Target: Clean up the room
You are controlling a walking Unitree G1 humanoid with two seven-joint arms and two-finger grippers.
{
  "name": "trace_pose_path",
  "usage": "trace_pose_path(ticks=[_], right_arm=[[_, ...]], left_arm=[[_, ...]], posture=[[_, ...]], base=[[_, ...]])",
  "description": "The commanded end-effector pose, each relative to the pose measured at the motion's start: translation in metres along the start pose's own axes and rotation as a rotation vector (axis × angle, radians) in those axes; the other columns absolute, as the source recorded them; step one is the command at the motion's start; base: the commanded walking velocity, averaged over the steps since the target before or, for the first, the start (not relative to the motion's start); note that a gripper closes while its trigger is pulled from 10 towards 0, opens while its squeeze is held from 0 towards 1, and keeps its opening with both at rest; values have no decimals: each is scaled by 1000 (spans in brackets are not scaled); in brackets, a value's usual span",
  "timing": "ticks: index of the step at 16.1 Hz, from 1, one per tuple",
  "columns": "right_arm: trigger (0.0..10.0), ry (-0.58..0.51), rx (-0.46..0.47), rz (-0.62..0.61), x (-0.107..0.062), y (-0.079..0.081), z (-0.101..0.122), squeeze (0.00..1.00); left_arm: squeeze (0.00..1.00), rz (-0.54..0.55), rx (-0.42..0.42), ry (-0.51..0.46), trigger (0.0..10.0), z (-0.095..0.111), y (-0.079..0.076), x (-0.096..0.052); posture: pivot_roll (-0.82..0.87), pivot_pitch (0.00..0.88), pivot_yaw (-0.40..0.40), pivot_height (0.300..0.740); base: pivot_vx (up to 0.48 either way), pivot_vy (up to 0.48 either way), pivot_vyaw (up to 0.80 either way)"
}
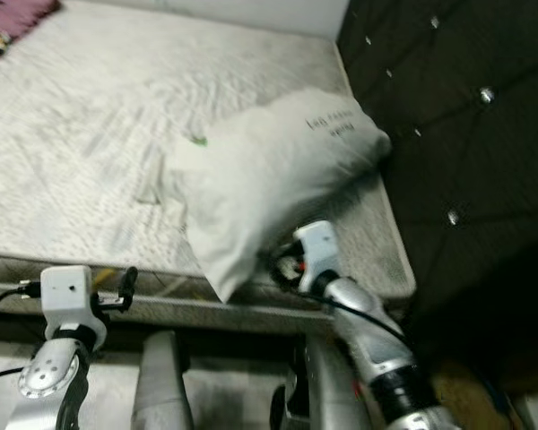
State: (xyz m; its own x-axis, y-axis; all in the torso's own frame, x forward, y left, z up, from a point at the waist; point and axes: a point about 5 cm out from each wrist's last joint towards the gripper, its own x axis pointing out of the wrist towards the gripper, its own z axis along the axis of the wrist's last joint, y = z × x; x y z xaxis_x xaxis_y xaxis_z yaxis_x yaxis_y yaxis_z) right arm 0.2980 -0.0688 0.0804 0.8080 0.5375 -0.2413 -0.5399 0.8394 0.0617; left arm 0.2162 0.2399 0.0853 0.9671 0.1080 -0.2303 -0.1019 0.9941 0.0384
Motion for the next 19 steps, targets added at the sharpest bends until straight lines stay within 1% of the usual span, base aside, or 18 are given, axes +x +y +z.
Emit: trace_pose_path(ticks=[1,2,4,6,7,8,9,10,11,12,13,16,17,18,19], right_arm=[[10000,56,-21,13,1,0,-7,0],[10000,81,-5,55,4,7,-12,0],[10000,116,-24,106,6,14,-17,0],[10000,156,-40,115,13,20,-22,0],[10000,128,-43,105,21,22,-17,0],[10000,119,-41,79,26,21,-13,0],[10000,91,-13,35,32,18,-4,0],[10000,80,-1,16,36,16,0,0],[10000,72,45,-58,41,11,7,0],[10000,65,104,-90,45,9,12,0],[10000,59,139,-100,49,9,17,0],[10000,43,193,-118,58,12,30,0],[10000,33,229,-136,61,13,35,0],[10000,24,325,-126,67,20,46,0],[10000,14,348,-115,69,24,51,0]], left_arm=[[0,-7,4,7,10000,1,-2,-3],[0,-7,0,12,10000,2,-3,-5],[0,-7,-3,18,10000,3,-3,-10],[0,-10,6,24,10000,4,-2,-18],[0,-19,18,26,10000,5,-1,-23],[0,-20,24,29,10000,5,-1,-26],[0,-18,29,36,10000,5,1,-29],[0,-16,31,39,10000,5,2,-31],[0,-16,36,44,10000,6,2,-34],[0,-16,39,47,10000,6,2,-36],[0,-16,40,50,10000,7,2,-37],[0,-16,46,62,10000,6,3,-40],[0,-17,45,64,10000,6,2,-40],[0,-20,43,65,10000,6,1,-40],[0,-22,42,66,10000,6,1,-40]], posture=[[118,175,-115,542],[123,179,-116,542],[137,193,-117,542],[158,209,-114,542],[173,214,-114,542],[181,217,-113,542],[191,221,-112,542],[198,224,-110,542],[205,229,-110,542],[212,233,-109,542],[214,235,-109,542],[214,237,-110,542],[215,235,-111,542],[215,233,-113,542],[214,232,-113,542]], base=[[0,0,0],[0,0,0],[0,0,0],[0,0,0],[0,0,0],[0,0,0],[0,0,0],[0,0,0],[0,0,0],[0,0,0],[0,0,0],[0,0,0],[0,0,0],[0,0,0],[0,0,0]])
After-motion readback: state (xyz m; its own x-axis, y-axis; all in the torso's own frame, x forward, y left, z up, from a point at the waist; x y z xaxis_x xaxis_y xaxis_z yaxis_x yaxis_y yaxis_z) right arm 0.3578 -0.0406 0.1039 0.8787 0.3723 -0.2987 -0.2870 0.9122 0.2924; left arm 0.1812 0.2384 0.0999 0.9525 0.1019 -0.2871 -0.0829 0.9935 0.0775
